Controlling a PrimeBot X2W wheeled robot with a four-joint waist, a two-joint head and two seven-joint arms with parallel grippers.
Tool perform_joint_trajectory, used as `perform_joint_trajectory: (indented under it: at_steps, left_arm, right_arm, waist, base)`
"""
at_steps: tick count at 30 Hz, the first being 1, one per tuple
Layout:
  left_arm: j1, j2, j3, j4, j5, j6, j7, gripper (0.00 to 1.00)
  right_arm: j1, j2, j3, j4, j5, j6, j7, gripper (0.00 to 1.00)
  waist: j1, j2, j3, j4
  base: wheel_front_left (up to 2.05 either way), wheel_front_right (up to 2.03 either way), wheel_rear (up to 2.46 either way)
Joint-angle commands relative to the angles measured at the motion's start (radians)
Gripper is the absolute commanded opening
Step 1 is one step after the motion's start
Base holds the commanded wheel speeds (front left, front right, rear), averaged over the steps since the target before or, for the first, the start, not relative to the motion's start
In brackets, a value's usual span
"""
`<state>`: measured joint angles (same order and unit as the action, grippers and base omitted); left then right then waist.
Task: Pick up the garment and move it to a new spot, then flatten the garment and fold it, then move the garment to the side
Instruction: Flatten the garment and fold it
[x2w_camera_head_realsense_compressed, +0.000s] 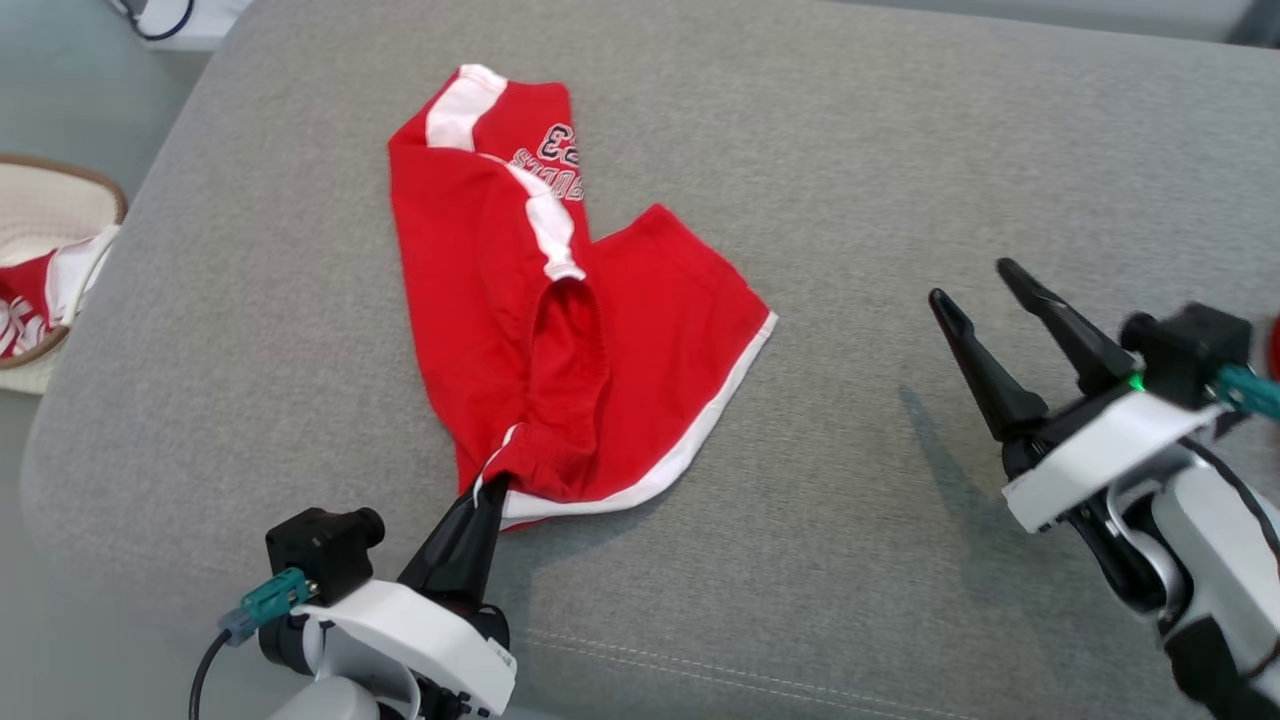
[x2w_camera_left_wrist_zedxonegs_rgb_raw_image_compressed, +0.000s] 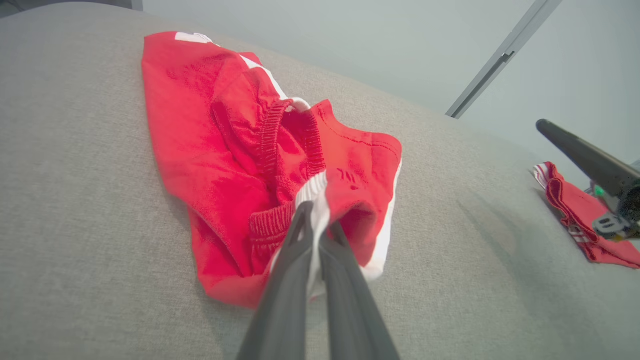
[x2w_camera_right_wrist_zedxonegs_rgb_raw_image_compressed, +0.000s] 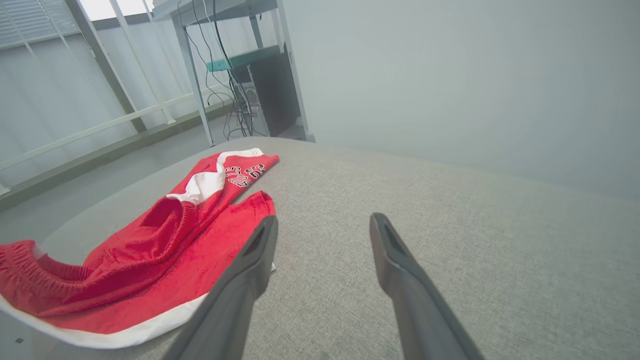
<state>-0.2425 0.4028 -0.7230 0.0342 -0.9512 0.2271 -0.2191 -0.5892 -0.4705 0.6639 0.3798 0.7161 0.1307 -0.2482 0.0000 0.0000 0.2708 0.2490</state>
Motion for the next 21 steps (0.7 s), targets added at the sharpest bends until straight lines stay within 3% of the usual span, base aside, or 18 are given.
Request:
perform_joint_trajectory:
  at_steps: [1, 5, 9, 15, 21]
  left_arm:
    - [-0.007, 0.033, 0.045, -0.029, 0.000, 0.010, -0.001, 0.00]
    - [0.007, 0.060, 0.059, -0.044, -0.007, 0.025, 0.009, 0.00]
    - [0.022, 0.089, 0.075, -0.059, -0.013, 0.044, 0.018, 0.00]
    - [0.053, 0.122, 0.088, -0.078, -0.025, 0.068, 0.034, 0.00]
    - [0.079, 0.141, 0.103, -0.096, -0.038, 0.085, 0.037, 0.00]
  right_arm:
    - [0.091, 0.012, -0.060, -0.056, -0.044, 0.000, -0.013, 1.00]
    - [0.306, 0.117, -0.299, -0.224, -0.186, 0.000, -0.013, 1.00]
    - [0.476, 0.220, -0.424, -0.370, -0.298, 0.000, -0.013, 1.00]
    - [0.629, 0.309, -0.492, -0.465, -0.379, 0.000, -0.013, 1.00]
    - [0.693, 0.354, -0.513, -0.488, -0.394, 0.000, -0.013, 1.00]
  waist:
    - [0.0000, 0.0000, -0.023, -0.032]
    - [0.0000, 0.0000, -0.046, -0.072]
    - [0.0000, 0.0000, -0.069, -0.113]
    - [0.0000, 0.0000, -0.106, -0.160]
    - [0.0000, 0.0000, -0.122, -0.187]
  base:
    - [0.00, 0.00, 0.00]
    - [0.00, 0.00, 0.00]
    - [0.00, 0.00, 0.00]
    - [0.00, 0.00, 0.00]
    - [0.00, 0.00, 0.00]
